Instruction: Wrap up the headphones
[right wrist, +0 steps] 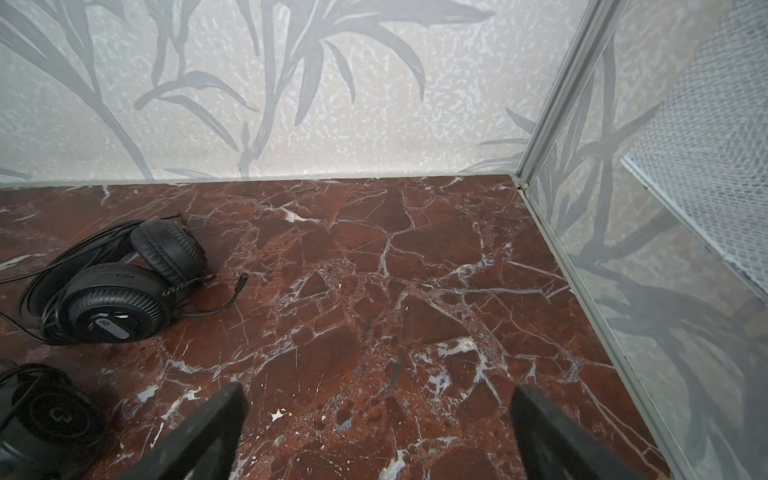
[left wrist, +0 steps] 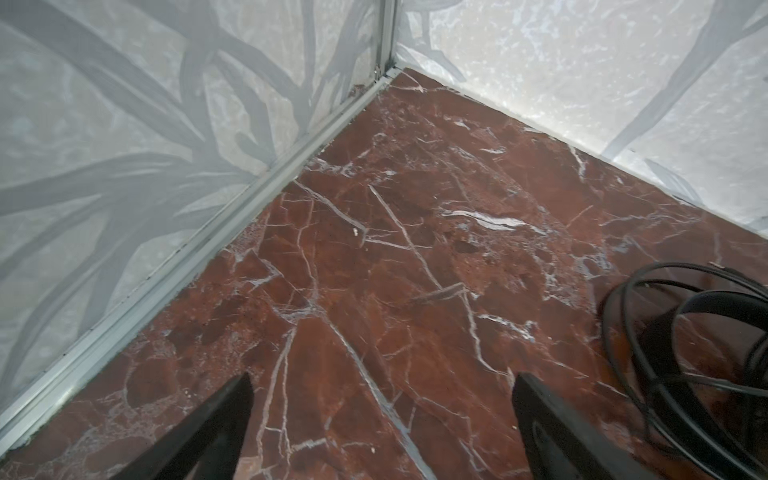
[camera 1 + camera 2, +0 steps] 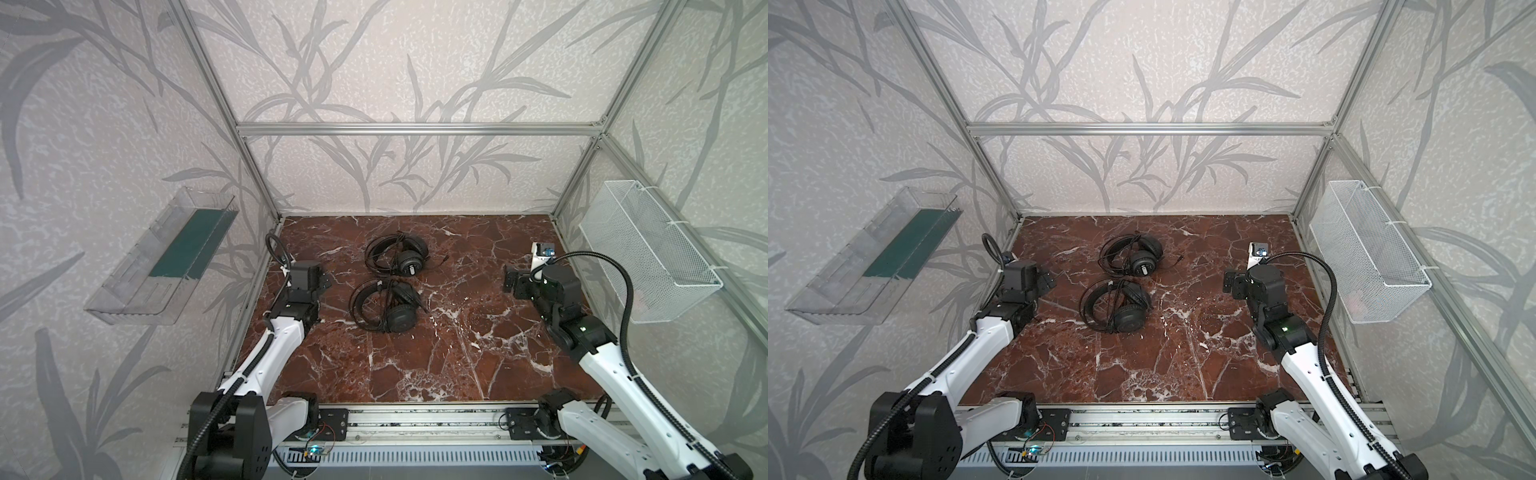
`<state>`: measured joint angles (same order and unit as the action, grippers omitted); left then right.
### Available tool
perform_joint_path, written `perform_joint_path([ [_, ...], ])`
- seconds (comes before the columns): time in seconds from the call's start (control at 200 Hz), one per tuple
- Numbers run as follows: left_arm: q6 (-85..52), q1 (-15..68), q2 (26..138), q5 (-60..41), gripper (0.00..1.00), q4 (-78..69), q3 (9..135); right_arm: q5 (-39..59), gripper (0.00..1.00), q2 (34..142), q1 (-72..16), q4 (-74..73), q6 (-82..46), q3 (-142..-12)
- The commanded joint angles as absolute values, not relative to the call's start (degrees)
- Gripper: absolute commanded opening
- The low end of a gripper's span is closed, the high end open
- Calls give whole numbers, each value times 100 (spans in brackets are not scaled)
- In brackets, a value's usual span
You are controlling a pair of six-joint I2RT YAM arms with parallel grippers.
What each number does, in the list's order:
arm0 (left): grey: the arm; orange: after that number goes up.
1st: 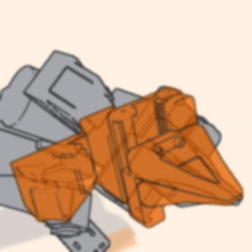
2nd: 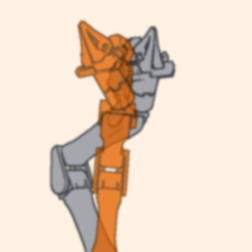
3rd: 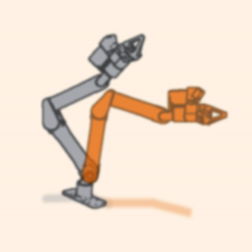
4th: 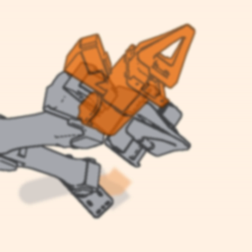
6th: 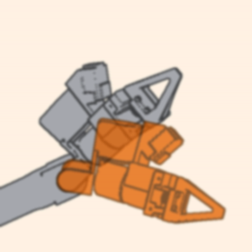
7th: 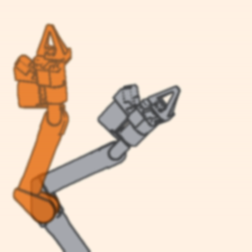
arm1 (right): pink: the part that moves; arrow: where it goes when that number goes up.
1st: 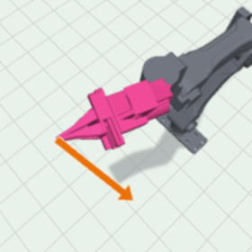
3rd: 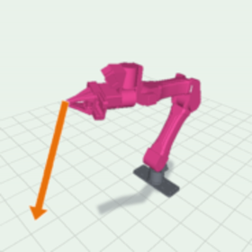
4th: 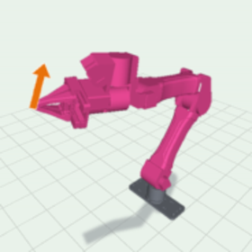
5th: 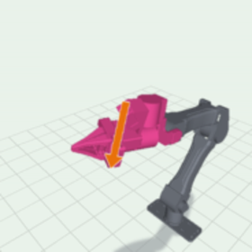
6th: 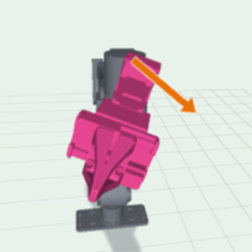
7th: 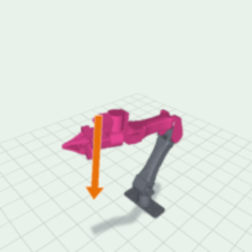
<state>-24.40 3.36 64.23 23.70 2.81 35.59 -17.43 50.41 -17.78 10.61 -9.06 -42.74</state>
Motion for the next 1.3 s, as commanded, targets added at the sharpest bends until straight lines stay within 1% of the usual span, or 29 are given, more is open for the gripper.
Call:
perform_joint_path([
  [0.0, -1794, 297, 6341, 3145, 99, -1240, 3107, -1732, 99, 5174, -1674, 544, -1048, -4229],
  [0.11, -1966, 131, 6628, 3460, 99, -1548, 2987, -1802, 99, 5273, -1600, 434, -1003, -4098],
  [0.24, -1602, 69, 7189, 3264, 99, -2704, 2594, -1874, 99, 5170, -1565, 152, -956, -3834],
  [0.35, -1299, 41, 7645, 2947, 99, -2962, 2564, -1927, 99, 5137, -1564, 93, -854, -3780],
  [0.445, -926, 15, 7981, 2698, 99, -3808, 2426, -1995, 99, 5124, -1563, 1, -801, -3746],
  [0.475, -920, -1, 8015, 2468, 99, -3920, 2351, -1991, 99, 5131, -1564, -15, -787, -3740],
  [0.53, -793, -28, 8245, 2174, 99, -4567, 2162, -1980, 99, 5149, -1564, -51, -753, -3718],
  [0.6, -529, -27, 8467, 1511, 99, -4494, 2286, -1996, 99, 5181, -1564, -178, -717, -3645],
  [0.63, -389, -33, 8721, 1256, 99, -4830, 2260, -2006, 99, 5200, -1560, -218, -697, -3624],
  [0.655, -306, -34, 8842, 1283, 99, -4967, 2286, -2013, 99, 5216, -1564, -243, -675, -3604],
  [0.73, -380, -33, 8748, 1245, 99, -4665, 2353, -2051, 99, 5300, -1564, -447, -556, -3534],
  [0.865, -265, -15, 9007, 1260, 99, -5538, 2131, -2295, 99, 5904, -1453, -1238, -325, -3310],
  [0.97, -283, 70, 8997, 1494, 99, -5450, 2159, -2233, 99, 6455, -1295, -1407, -501, -3375],
  [1.095, -281, 80, 9002, 1498, 99, -5467, 2154, -2190, 99, 7001, -1264, -1588, -186, -3448],
  [1.185, -281, 81, 9005, 1503, 99, -5473, 2154, -2228, 99, 7315, -1249, -2049, 270, -3208],
  [1.295, -281, 80, 9004, 1503, 99, -5471, 2154, -2077, 99, 7490, -1184, -2582, 346, -2915],
])
